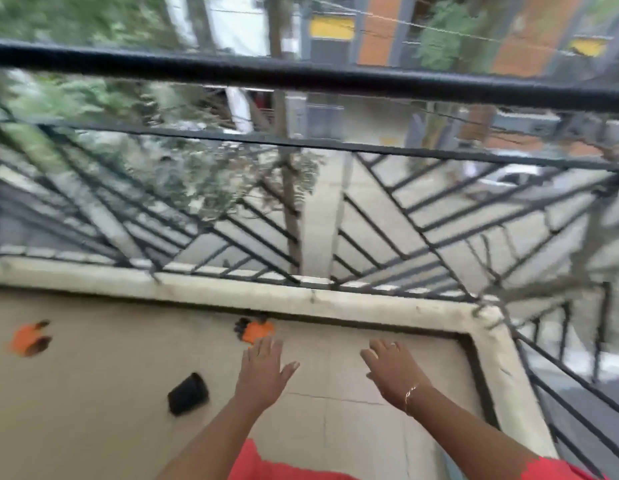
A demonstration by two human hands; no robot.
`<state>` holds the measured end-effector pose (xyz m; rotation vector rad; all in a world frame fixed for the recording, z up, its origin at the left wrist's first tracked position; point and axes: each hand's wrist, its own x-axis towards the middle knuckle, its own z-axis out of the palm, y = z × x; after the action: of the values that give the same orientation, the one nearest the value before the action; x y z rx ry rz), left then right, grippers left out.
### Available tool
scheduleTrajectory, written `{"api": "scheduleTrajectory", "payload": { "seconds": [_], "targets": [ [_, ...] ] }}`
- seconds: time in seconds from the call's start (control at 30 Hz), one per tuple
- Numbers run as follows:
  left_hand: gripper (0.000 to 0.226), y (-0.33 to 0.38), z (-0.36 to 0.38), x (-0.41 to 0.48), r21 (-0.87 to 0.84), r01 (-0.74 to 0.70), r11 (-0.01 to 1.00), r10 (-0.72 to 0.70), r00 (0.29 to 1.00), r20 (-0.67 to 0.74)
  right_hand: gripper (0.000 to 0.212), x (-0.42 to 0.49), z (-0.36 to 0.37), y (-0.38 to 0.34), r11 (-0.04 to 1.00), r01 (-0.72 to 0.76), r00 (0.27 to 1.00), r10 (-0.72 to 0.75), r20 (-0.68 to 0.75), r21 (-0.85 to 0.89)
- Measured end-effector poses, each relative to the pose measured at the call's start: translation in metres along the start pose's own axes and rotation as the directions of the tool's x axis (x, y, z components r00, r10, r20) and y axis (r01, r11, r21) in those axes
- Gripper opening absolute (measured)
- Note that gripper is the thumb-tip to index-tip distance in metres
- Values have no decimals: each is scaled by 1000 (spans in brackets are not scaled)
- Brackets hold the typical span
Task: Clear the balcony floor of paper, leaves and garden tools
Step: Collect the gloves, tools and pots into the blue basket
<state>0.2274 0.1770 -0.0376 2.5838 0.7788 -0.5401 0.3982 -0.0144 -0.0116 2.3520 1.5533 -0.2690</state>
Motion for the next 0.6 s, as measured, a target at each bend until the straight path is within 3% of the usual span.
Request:
{"api": "scheduleTrajectory", "payload": {
  "seconds": [0.1, 0.17, 0.3, 0.43, 0.5, 0.6],
  "targets": [
    [78, -79, -7, -44, -64, 214, 975, -217, 975, -44, 46, 50, -40, -81, 986, 169, 974, -167, 152, -5],
    [64, -137, -10, -71, -89, 287, 954, -293, 954, -68, 42, 85, -53, -139, 964, 266, 961, -263, 91, -19],
    [60, -249, -10, -131, -129, 443, 887, -458, 881, -119, 52, 145, -91, -264, 908, 419, 907, -418, 46, -18],
    [61, -336, -9, -195, -300, 644, 703, -687, 725, -52, 49, 190, -122, -373, 796, 602, 797, -603, -8, -65],
    [61, -371, -5, -225, -380, 691, 615, -750, 662, -10, 51, 205, -137, -419, 765, 638, 766, -642, -28, -92],
    [61, -413, 3, -262, -460, 750, 474, -841, 541, 14, 59, 232, -145, -478, 640, 745, 651, -759, -8, -187]
  ]
}}
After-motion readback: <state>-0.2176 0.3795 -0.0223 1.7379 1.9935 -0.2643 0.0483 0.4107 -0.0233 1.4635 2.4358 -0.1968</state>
